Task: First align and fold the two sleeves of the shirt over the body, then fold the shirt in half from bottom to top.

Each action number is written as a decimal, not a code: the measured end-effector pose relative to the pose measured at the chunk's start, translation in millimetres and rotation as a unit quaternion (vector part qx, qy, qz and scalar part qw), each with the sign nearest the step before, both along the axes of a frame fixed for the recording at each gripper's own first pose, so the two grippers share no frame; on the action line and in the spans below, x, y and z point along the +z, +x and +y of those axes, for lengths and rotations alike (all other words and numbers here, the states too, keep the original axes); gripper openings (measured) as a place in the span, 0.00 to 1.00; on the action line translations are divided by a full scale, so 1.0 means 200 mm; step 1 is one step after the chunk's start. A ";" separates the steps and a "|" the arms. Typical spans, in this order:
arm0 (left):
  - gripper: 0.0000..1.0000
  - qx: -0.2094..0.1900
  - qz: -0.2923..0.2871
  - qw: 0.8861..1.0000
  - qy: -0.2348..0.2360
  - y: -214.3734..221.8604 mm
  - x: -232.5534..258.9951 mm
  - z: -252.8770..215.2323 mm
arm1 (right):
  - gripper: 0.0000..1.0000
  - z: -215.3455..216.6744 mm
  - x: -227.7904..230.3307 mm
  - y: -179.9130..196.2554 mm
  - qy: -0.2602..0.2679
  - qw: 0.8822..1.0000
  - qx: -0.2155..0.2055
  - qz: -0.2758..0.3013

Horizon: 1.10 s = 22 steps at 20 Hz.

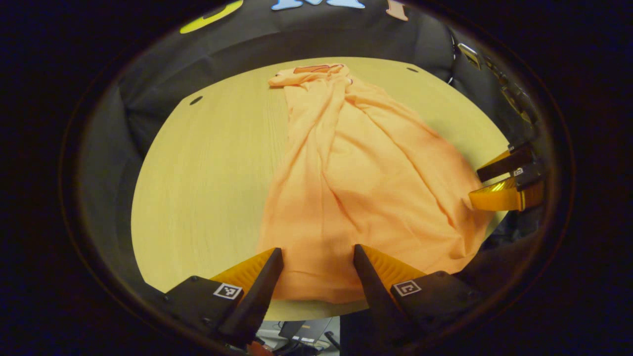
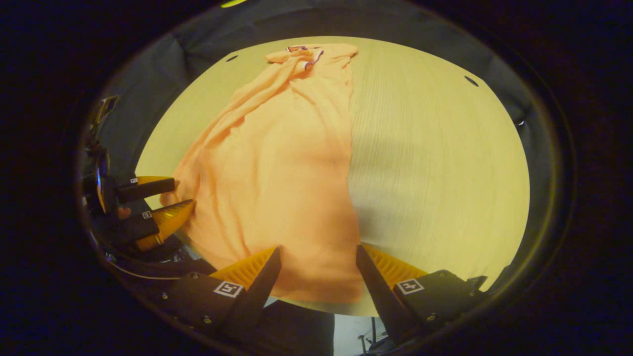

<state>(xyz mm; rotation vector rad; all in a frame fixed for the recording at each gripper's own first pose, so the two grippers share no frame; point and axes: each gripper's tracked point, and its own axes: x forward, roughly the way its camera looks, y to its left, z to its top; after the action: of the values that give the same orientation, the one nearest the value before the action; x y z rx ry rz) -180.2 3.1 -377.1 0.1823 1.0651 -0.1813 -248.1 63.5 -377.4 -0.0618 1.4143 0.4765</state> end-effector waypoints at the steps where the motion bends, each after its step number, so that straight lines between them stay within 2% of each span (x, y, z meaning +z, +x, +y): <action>1: 0.97 0.001 0.007 1.000 -0.001 -0.01 -0.01 0.01 | 0.97 0.01 -0.02 0.00 -0.004 1.000 0.002 0.005; 5: 0.94 0.020 0.035 0.999 -0.018 -0.01 -0.04 -0.02 | 0.97 0.01 -0.05 0.00 -0.033 0.999 0.014 0.010; 8: 0.96 0.011 0.049 0.999 -0.010 -0.02 -0.03 -0.02 | 0.98 0.01 -0.06 0.00 -0.086 0.995 0.052 0.014; 10: 0.97 0.009 0.053 0.999 -0.009 -0.01 -0.03 -0.03 | 0.98 0.03 -0.06 -0.01 -0.097 0.993 0.068 0.022; 15: 0.97 -0.004 0.071 0.997 -0.009 0.01 -0.02 -0.05 | 0.91 0.04 -0.06 0.01 -0.106 0.992 0.055 0.048; 17: 0.92 -0.013 0.089 0.996 -0.007 0.01 -0.03 -0.04 | 0.87 0.05 -0.07 0.01 -0.107 0.991 0.055 0.051; 18: 0.91 -0.013 0.081 0.997 -0.011 0.03 -0.02 -0.05 | 0.77 0.05 -0.06 0.01 -0.107 0.992 0.051 0.050; 19: 0.73 -0.007 0.074 0.997 -0.016 0.06 -0.03 -0.07 | 0.67 0.05 -0.06 0.03 -0.108 0.992 0.048 0.052; 20: 0.55 -0.005 0.069 0.997 -0.023 0.07 -0.03 -0.08 | 0.50 0.05 -0.06 0.02 -0.109 0.992 0.049 0.051; 21: 0.38 -0.006 0.065 0.997 -0.031 0.09 -0.02 -0.10 | 0.45 0.06 -0.06 0.04 -0.106 0.992 0.042 0.045; 22: 0.22 -0.010 0.073 0.997 -0.030 0.08 -0.02 -0.10 | 0.20 0.06 -0.06 0.04 -0.106 0.992 0.042 0.049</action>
<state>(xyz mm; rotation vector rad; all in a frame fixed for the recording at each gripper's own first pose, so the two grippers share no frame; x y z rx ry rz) -163.6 -17.8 -381.9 0.1260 1.2011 -0.2469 -240.9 74.9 -390.1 -0.2751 1.5595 0.4013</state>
